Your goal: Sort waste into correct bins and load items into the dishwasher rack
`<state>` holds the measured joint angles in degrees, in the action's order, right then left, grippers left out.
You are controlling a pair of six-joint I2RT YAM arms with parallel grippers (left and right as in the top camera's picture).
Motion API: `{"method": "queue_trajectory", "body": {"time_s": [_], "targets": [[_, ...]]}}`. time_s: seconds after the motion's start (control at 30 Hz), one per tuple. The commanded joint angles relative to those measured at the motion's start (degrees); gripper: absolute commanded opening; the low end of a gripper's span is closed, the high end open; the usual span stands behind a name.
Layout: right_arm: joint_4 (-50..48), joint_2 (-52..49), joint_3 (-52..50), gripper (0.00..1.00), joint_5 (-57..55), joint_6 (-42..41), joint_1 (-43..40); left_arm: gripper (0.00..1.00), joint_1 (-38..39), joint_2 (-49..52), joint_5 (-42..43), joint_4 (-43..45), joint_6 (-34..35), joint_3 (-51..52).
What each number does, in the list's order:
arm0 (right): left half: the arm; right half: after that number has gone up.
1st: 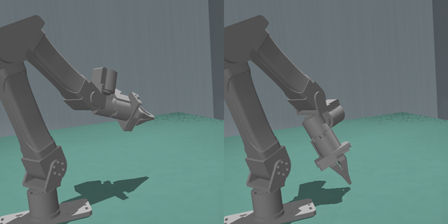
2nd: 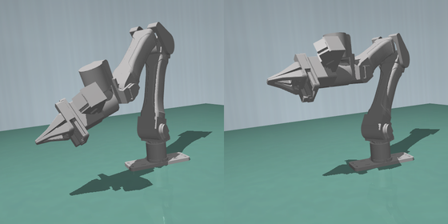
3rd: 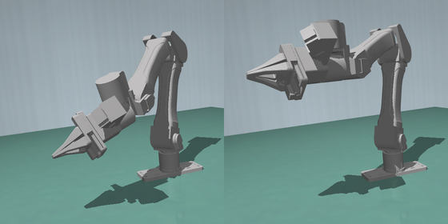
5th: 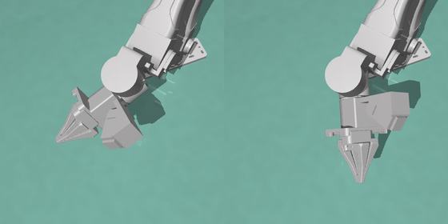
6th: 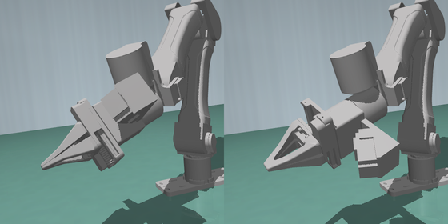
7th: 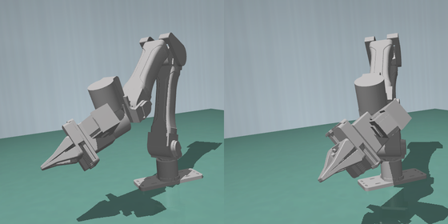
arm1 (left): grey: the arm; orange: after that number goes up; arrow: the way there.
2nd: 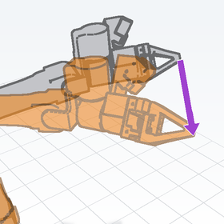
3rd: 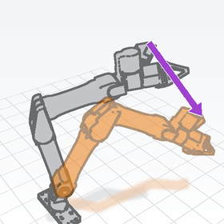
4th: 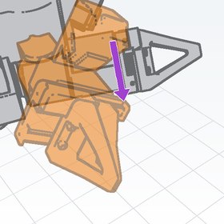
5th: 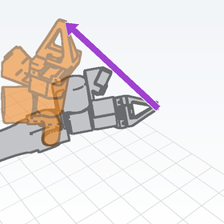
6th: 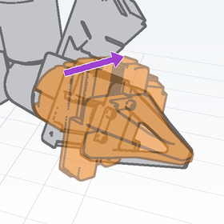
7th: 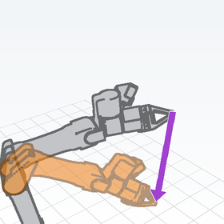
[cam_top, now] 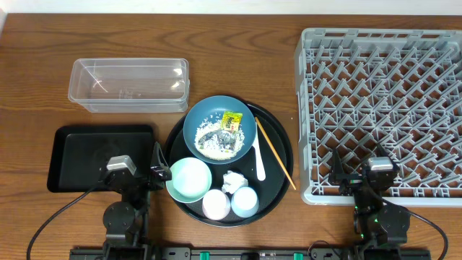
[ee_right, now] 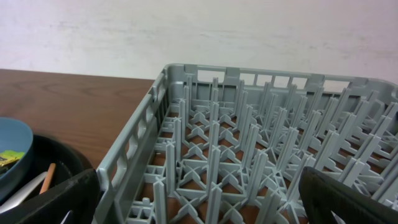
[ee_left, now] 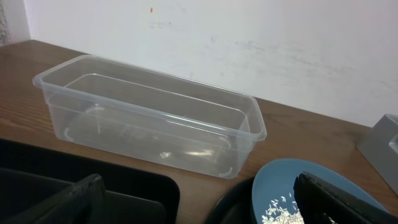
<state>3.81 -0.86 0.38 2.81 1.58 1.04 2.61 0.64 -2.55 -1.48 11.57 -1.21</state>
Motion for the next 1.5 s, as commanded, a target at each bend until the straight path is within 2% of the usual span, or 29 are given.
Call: {"method": "queue_trajectory", "body": {"time_s": [0.0, 0.8, 1.1, 1.27, 1.47], "targets": [[0.2, 0.1, -0.1, 0.99, 0.2, 0.6, 0.5, 0.98, -0.3, 0.1, -0.9, -2.4, -1.0, 1.0], [0.3, 0.1, -0.1, 0.99, -0.2, 0.9, 0.5, 0.98, -0.3, 0.1, -1.1, -2.2, -1.0, 1.0], [-0.5, 0.1, -0.1, 0.99, -0.2, 0.8, 0.5, 0.98, -0.3, 0.2, -0.6, -1.7, 1.7, -0.9], [-0.9, 0.1, -0.1, 0.99, 1.1, 0.4, 0.5, 0.98, -0.3, 3.0, -0.2, -3.3, 2.8, -4.2], [-0.7, 0.1, 0.1, 0.99, 1.0, 0.1, 0.5, 0.98, -0.3, 11.4, 0.6, -7.3, 2.7, -12.1]]}}
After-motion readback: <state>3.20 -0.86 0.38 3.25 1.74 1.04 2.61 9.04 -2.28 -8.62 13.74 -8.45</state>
